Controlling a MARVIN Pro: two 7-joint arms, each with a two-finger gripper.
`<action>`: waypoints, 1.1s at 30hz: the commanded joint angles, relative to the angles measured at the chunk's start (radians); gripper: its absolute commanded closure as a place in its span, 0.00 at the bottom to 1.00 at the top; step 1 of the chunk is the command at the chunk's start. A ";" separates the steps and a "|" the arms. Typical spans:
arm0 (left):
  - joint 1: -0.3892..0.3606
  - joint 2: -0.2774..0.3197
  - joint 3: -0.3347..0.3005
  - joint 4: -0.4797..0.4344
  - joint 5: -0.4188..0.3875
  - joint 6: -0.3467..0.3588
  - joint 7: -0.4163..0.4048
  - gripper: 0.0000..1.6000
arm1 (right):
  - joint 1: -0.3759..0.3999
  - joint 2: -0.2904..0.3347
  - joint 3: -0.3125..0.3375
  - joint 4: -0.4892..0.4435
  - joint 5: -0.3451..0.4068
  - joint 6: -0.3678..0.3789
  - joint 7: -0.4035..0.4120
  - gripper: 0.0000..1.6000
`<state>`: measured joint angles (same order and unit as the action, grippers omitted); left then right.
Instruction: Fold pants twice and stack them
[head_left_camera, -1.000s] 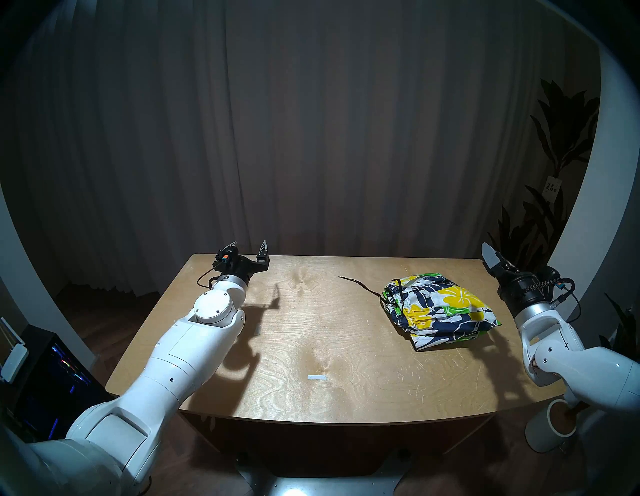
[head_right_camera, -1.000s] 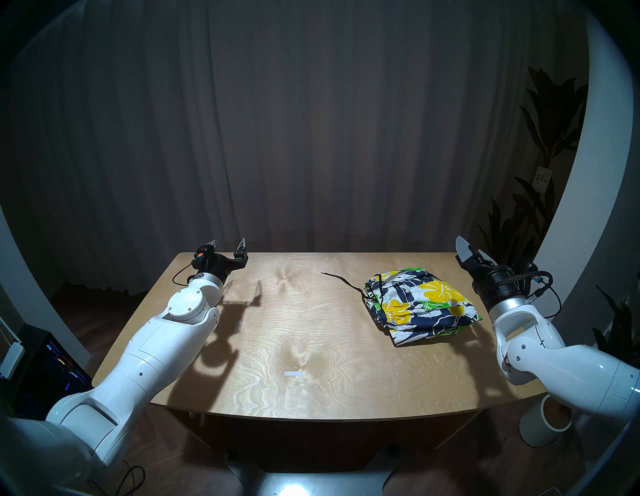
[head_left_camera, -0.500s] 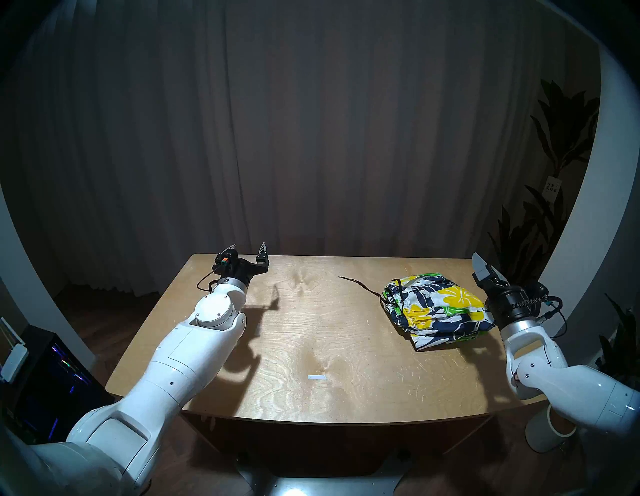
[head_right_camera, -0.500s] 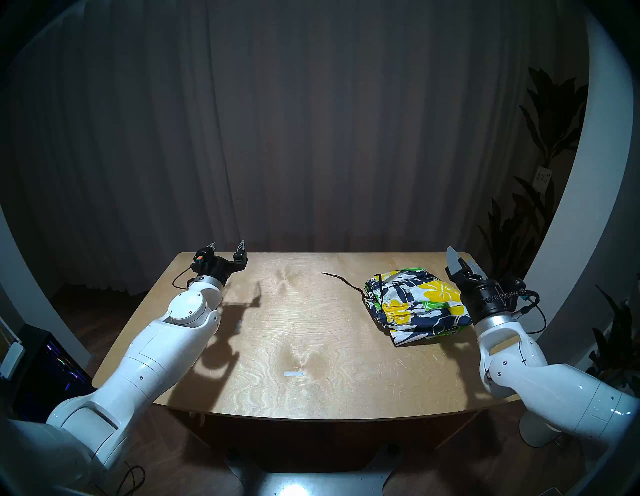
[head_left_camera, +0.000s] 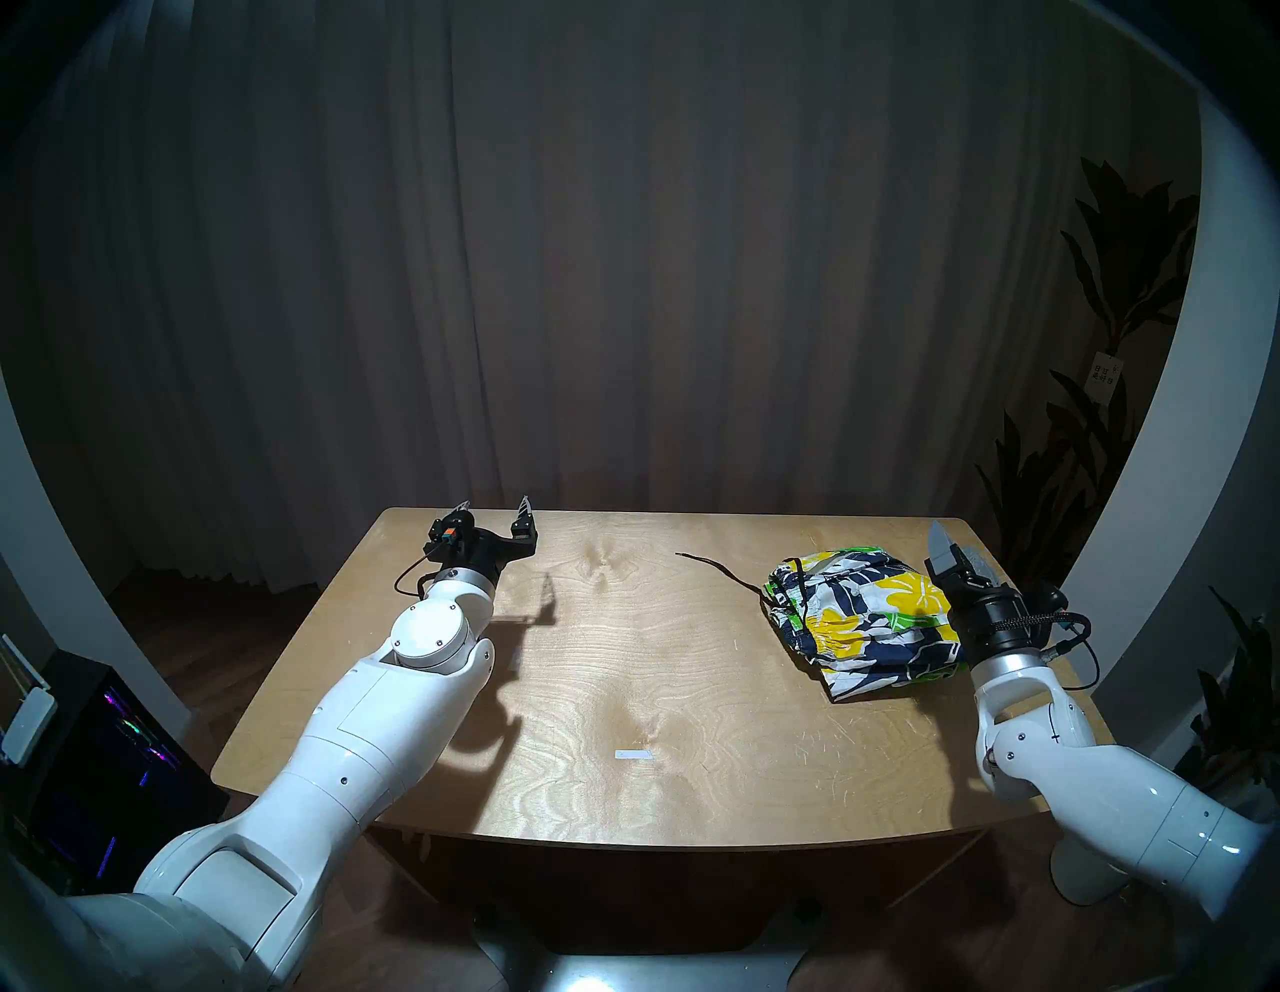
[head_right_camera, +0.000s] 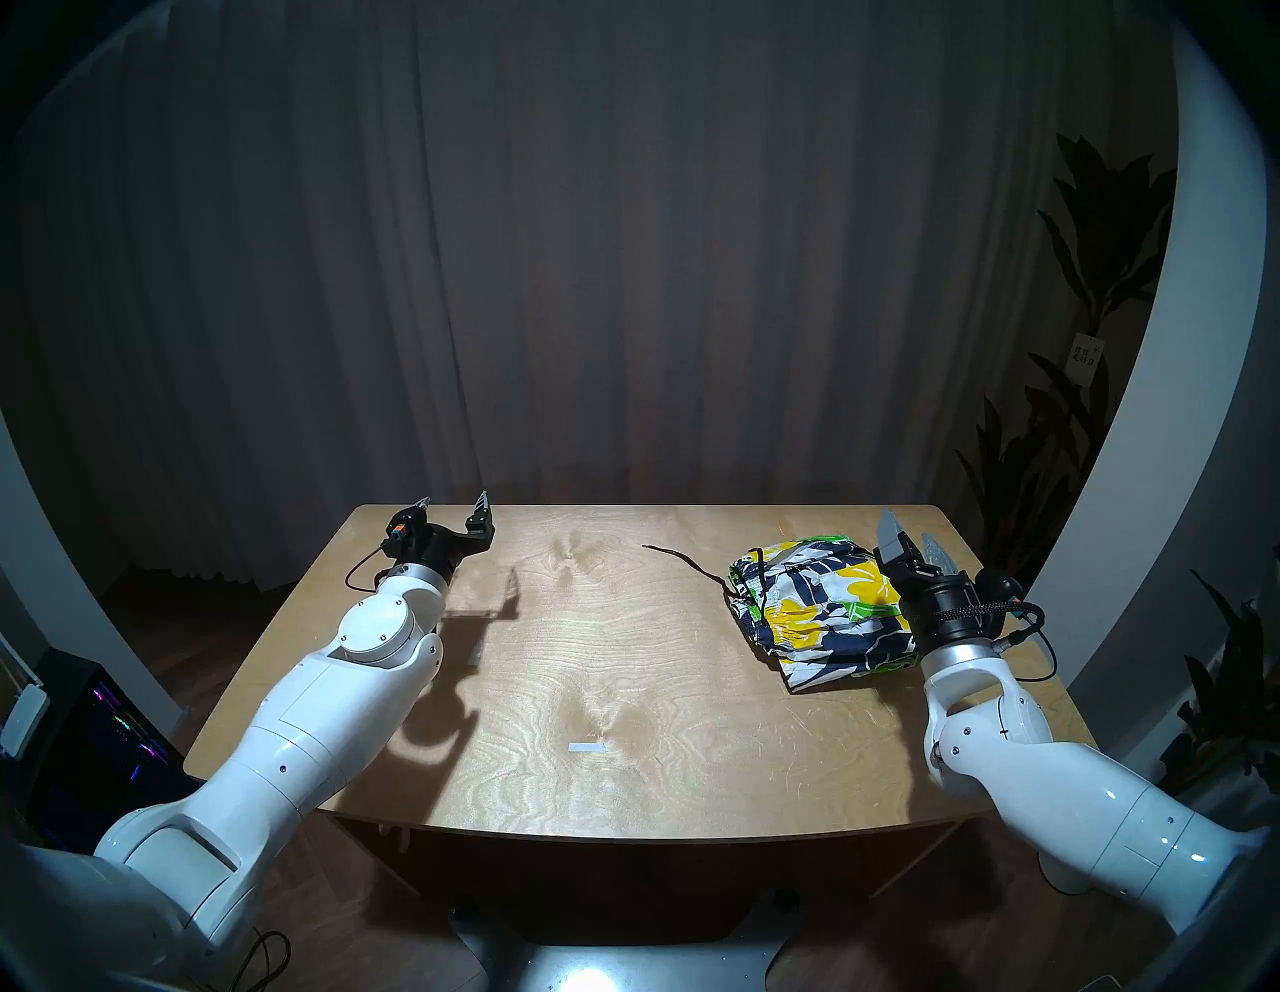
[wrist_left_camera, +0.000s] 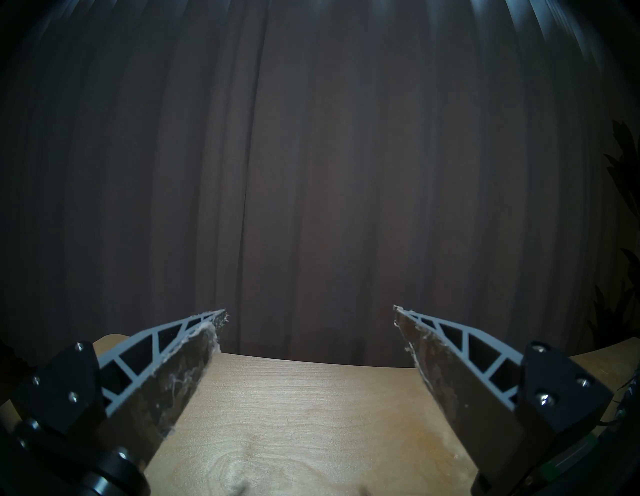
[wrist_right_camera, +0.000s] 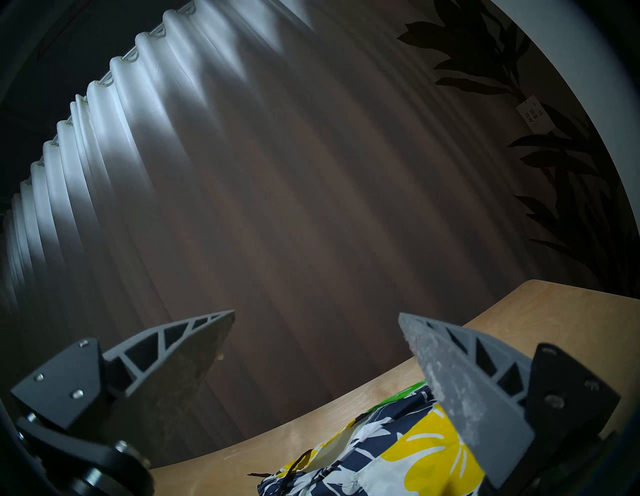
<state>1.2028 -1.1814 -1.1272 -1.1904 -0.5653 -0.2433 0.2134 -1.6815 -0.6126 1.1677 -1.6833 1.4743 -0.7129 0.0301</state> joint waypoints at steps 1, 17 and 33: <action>0.002 0.000 -0.004 -0.025 0.000 -0.018 0.001 0.00 | 0.113 -0.098 -0.006 0.042 -0.054 -0.008 0.030 0.00; 0.028 -0.003 -0.001 -0.031 -0.001 -0.027 0.029 0.00 | 0.273 -0.236 -0.047 0.207 -0.193 0.038 0.080 0.00; 0.046 -0.007 0.009 -0.042 0.018 -0.040 0.045 0.00 | 0.454 -0.378 -0.099 0.402 -0.390 0.175 0.087 0.00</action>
<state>1.2526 -1.1888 -1.1202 -1.2062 -0.5573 -0.2648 0.2598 -1.3553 -0.9089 1.0950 -1.3504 1.1679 -0.5802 0.1157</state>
